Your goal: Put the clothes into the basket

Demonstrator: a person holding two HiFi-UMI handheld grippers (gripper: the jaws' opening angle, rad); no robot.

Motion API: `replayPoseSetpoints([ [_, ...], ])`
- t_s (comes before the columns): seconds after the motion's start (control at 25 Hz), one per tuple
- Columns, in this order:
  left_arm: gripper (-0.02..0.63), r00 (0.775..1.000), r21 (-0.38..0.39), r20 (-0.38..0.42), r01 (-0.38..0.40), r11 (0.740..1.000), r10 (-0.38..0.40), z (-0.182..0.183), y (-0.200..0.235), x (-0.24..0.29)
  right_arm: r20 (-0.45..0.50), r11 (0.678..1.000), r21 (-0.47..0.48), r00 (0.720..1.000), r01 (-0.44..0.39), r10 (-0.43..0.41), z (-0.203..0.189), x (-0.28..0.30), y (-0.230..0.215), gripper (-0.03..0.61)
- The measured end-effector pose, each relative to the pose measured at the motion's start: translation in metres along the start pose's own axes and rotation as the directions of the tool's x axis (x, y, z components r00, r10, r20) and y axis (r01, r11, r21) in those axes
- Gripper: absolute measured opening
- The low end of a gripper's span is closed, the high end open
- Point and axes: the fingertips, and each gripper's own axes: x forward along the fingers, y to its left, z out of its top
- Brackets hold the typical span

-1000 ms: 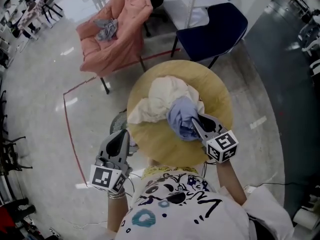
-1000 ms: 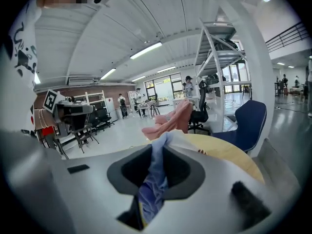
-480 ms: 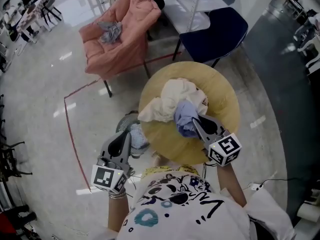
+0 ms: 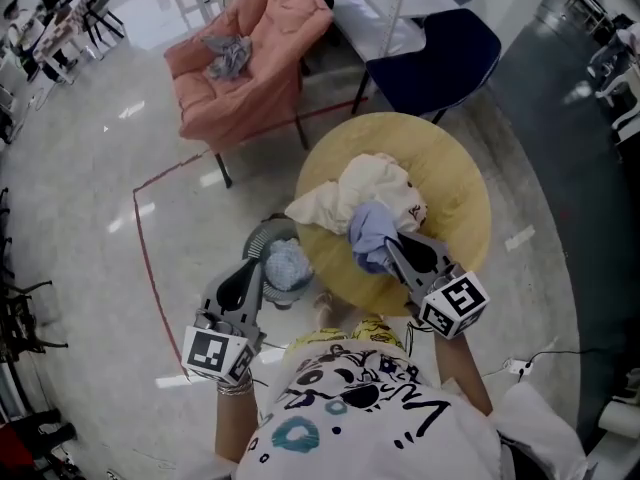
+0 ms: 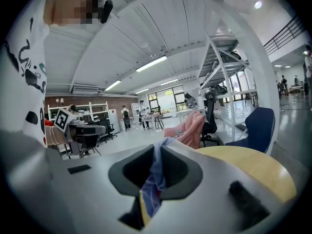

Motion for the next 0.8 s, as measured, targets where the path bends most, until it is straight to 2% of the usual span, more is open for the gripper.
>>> replayPoseSetpoints([
  [0.28,0.015,0.998,0.007,0.004,-0.069,0.998,0.069,-0.002,0.001,-0.023,0.03,0.996,-0.039,0.996,-0.084,0.085,0.011,0.003,0.024,0.054],
  [0.52,0.017,1.0,0.065,-0.013,0.0,0.998,0.001,0.004,-0.072,-0.047,0.018,0.993,-0.041,0.993,-0.113,0.114,0.005,-0.055,0.051,0.054],
  [0.68,0.015,0.999,0.047,-0.031,0.011,0.999,-0.01,-0.014,-0.096,-0.051,0.003,0.989,-0.02,0.989,-0.147,0.147,-0.016,-0.062,0.056,0.054],
  [0.8,0.015,0.998,0.038,-0.055,-0.012,0.999,0.014,-0.026,-0.102,-0.05,0.004,0.981,-0.02,0.981,-0.193,0.193,-0.022,-0.062,0.055,0.054],
])
